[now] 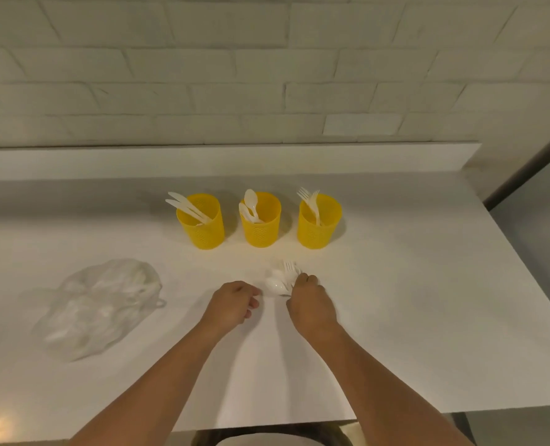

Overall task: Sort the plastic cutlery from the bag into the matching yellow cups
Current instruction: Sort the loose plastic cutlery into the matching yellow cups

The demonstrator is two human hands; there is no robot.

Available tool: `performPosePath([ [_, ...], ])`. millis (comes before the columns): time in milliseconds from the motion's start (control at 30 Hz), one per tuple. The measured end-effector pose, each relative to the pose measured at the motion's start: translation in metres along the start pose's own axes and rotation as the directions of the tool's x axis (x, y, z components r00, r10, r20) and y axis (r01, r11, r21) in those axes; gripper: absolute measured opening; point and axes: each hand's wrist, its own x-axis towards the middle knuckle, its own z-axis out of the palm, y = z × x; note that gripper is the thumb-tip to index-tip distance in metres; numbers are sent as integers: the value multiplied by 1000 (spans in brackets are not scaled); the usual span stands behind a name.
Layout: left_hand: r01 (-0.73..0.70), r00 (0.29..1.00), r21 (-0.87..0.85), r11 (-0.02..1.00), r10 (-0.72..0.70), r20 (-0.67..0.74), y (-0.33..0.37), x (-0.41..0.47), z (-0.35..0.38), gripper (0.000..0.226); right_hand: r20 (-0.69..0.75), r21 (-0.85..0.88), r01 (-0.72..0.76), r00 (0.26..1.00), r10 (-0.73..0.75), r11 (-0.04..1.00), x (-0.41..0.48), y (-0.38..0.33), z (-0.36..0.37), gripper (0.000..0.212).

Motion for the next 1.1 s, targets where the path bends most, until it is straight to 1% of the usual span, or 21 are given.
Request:
performPosePath([
  [100, -12, 1000, -71, 997, 12, -3, 1, -4, 7, 26, -10, 4, 13, 1000, -13, 1000, 2, 2, -1, 39],
  [200, -54, 998, -124, 991, 49, -41, 3, -7, 15, 22, -4, 76, -18, 1000, 18, 997, 3, 6, -4, 43],
  [267, -69, 998, -161, 985, 67, -19, 6, -11, 22, 18, -14, 140, -41, 999, 43, 989, 3, 7, -5, 41],
  [300, -65, 997, -189, 980, 72, 27, 8, -14, 26, 21, -19, 177, -50, 998, 54, 983, 2, 8, -7, 40],
  [367, -28, 980, -260, 965, 78, 184, 14, -17, 34, 40, -15, 264, -68, 997, 75, 962, -1, 6, -11, 36],
  [400, -15, 960, -291, 957, 95, 262, 19, -21, 38, 44, -13, 331, -73, 997, 82, 941, -3, 3, -12, 35],
  [433, -8, 943, -314, 949, 111, 312, 24, -22, 43, 43, -11, 411, -73, 996, 85, 909, -6, 0, -14, 33],
  [467, -5, 938, -331, 944, 120, 326, 30, -24, 48, 42, -12, 495, -63, 997, 79, 867, -9, -4, -15, 31],
  [500, -7, 943, -349, 937, 122, 309, 36, -24, 52, 41, -16, 566, -41, 998, 60, 823, -13, -8, -16, 32],
  [567, -2, 962, -432, 902, 120, 247, 45, -24, 58, 37, -46, 617, 41, 999, -17, 786, -17, -13, -17, 33],
  [600, 24, 968, -492, 870, 102, 228, 48, -24, 59, 35, -62, 625, 79, 997, -52, 777, -19, -13, -20, 34],
  [667, 87, 968, -589, 803, 70, 240, 49, -20, 57, 37, -72, 673, 116, 993, -92, 730, -22, -12, -28, 42],
  [767, 73, 960, -626, 777, 115, 255, 48, -18, 52, 34, -61, 722, 140, 988, -140, 678, -25, -8, -35, 42],
  [867, 72, 963, -705, 706, 136, 234, 52, -20, 50, 30, -27, 766, 136, 983, -181, 628, -26, -7, -40, 46],
  [933, 85, 964, -746, 661, 136, 230, 54, -19, 48, 23, -2, 822, 98, 986, -169, 561, -28, -6, -46, 40],
  [1000, 96, 960, -765, 637, 143, 239, 55, -18, 45, 19, 12, 877, 47, 993, -121, 479, -27, -3, -50, 31],
  [1067, 82, 948, -761, 644, 184, 258, 59, -18, 41, 23, -2, 895, 28, 998, -57, 445, -24, 1, -52, 18],
  [1100, 60, 944, -743, 667, 204, 259, 60, -19, 40, 26, -11, 907, 28, 999, -42, 420, -23, 2, -54, 14],
])
